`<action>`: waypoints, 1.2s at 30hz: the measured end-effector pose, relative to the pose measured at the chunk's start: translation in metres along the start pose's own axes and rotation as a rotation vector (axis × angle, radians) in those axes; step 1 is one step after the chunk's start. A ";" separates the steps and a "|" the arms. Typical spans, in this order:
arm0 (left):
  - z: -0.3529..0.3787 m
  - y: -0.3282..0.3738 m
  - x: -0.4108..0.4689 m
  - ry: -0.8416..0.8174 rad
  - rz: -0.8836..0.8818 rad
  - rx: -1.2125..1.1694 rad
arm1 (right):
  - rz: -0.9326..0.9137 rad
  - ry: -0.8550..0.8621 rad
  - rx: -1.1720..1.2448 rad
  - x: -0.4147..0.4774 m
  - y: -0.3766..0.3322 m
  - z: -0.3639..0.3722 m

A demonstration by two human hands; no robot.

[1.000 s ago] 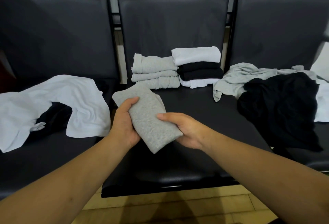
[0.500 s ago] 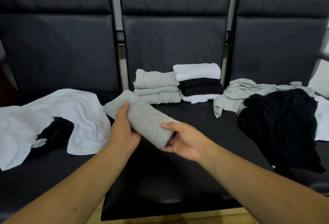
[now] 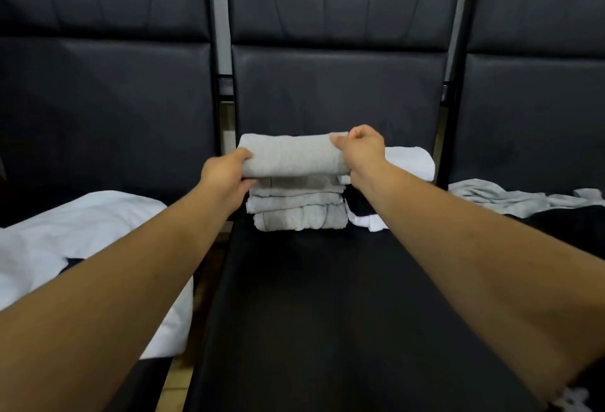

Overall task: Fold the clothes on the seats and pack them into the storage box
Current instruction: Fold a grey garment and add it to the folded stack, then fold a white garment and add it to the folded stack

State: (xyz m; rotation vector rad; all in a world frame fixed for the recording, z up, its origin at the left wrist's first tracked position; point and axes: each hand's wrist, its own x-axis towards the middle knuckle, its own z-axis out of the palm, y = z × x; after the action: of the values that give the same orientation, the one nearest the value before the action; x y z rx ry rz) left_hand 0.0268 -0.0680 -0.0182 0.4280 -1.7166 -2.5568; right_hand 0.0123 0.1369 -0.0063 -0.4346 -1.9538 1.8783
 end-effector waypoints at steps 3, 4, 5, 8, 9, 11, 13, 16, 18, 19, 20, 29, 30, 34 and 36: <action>0.013 -0.006 0.025 -0.012 0.189 0.319 | -0.079 0.066 -0.187 0.035 0.007 0.019; 0.016 -0.013 0.036 -0.024 0.236 0.506 | -0.147 0.057 -0.319 0.042 0.016 0.025; 0.017 -0.021 0.043 -0.044 0.253 0.684 | -0.238 0.030 -0.457 0.046 0.028 0.028; 0.017 -0.040 0.062 -0.089 0.249 1.002 | -0.519 -0.117 -0.900 0.053 0.071 0.032; 0.015 -0.041 0.064 -0.108 0.254 1.036 | -0.574 -0.136 -0.988 0.053 0.080 0.031; 0.008 -0.038 0.065 -0.153 0.282 1.055 | -0.640 -0.119 -1.048 0.052 0.081 0.030; -0.005 -0.029 0.059 -0.155 0.303 1.031 | -0.693 -0.052 -1.036 0.044 0.072 0.030; -0.040 -0.014 0.034 -0.157 0.270 0.967 | -0.771 -0.051 -0.911 0.011 0.055 0.037; -0.075 -0.005 0.010 -0.194 0.223 0.989 | -0.768 -0.185 -0.831 -0.027 0.049 0.051; -0.095 -0.001 -0.003 -0.198 0.204 1.025 | -0.718 -0.291 -0.798 -0.048 0.049 0.060; -0.115 0.002 -0.015 -0.197 0.202 1.089 | -0.644 -0.405 -0.777 -0.068 0.053 0.070; -0.254 -0.025 -0.069 0.075 0.074 1.790 | -0.081 -0.889 -0.779 -0.211 0.108 0.149; -0.260 -0.031 -0.070 0.088 0.144 1.751 | -0.002 -0.870 -0.775 -0.216 0.115 0.153; -0.280 -0.033 -0.071 0.119 0.314 1.577 | 0.027 -0.760 -0.824 -0.223 0.118 0.159; -0.282 -0.034 -0.071 0.161 0.329 1.524 | 0.036 -0.781 -0.715 -0.221 0.106 0.160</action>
State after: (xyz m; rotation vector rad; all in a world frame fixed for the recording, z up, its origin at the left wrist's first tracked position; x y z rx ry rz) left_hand 0.1676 -0.2968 -0.1336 0.2591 -2.9171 -0.5717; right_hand 0.1232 -0.1042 -0.1308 0.1293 -3.1497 1.4054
